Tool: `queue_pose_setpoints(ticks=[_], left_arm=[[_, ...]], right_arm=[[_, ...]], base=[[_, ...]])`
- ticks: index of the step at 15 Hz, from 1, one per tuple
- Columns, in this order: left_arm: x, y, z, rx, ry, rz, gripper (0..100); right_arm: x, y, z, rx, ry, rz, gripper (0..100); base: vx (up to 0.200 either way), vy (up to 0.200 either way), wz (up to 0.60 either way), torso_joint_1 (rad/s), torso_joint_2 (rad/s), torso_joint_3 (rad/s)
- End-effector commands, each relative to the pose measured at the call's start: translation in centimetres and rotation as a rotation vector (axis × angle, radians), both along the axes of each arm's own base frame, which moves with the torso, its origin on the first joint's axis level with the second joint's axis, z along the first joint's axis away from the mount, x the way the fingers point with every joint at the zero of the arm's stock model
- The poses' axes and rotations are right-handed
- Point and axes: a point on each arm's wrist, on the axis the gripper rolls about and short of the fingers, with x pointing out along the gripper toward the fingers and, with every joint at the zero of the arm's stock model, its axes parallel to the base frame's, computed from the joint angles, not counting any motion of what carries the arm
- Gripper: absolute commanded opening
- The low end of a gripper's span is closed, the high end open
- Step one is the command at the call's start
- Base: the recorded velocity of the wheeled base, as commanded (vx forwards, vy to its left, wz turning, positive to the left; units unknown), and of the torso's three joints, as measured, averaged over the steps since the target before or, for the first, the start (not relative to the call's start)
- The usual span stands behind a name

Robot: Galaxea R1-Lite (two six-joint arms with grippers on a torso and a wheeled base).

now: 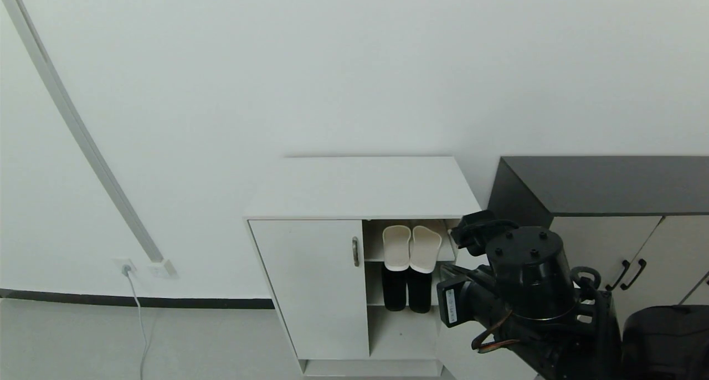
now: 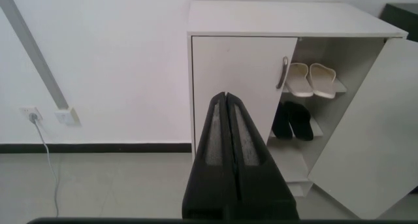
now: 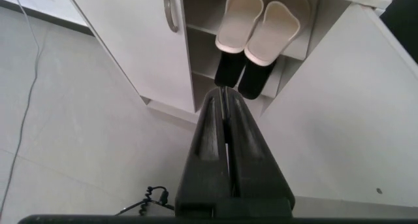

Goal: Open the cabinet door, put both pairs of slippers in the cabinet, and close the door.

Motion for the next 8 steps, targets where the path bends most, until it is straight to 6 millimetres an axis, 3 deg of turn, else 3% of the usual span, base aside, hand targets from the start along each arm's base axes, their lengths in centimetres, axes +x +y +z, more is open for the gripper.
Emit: queue_pose_setpoints(ticks=[1, 6, 8], left_arm=[[0.01, 0.0, 0.01, 0.0, 0.001, 0.001, 0], [0.01, 0.0, 0.01, 0.001, 0.001, 0.001, 0], [0.01, 0.0, 0.01, 0.001, 0.001, 0.001, 0]], right_arm=[[-0.02, -0.01, 0.02, 0.001, -0.001, 0.0, 0], [0.18, -0.11, -0.13, -0.001, -0.014, 0.001, 0], [0.26, -0.09, -0.35, -0.01, -0.011, 0.001, 0]], base=[[0.0, 0.0, 0.0, 0.173, -0.38, -0.198], [0.0, 0.0, 0.0, 0.165, -0.36, -0.191], [0.0, 0.0, 0.0, 0.032, -0.07, -0.044]])
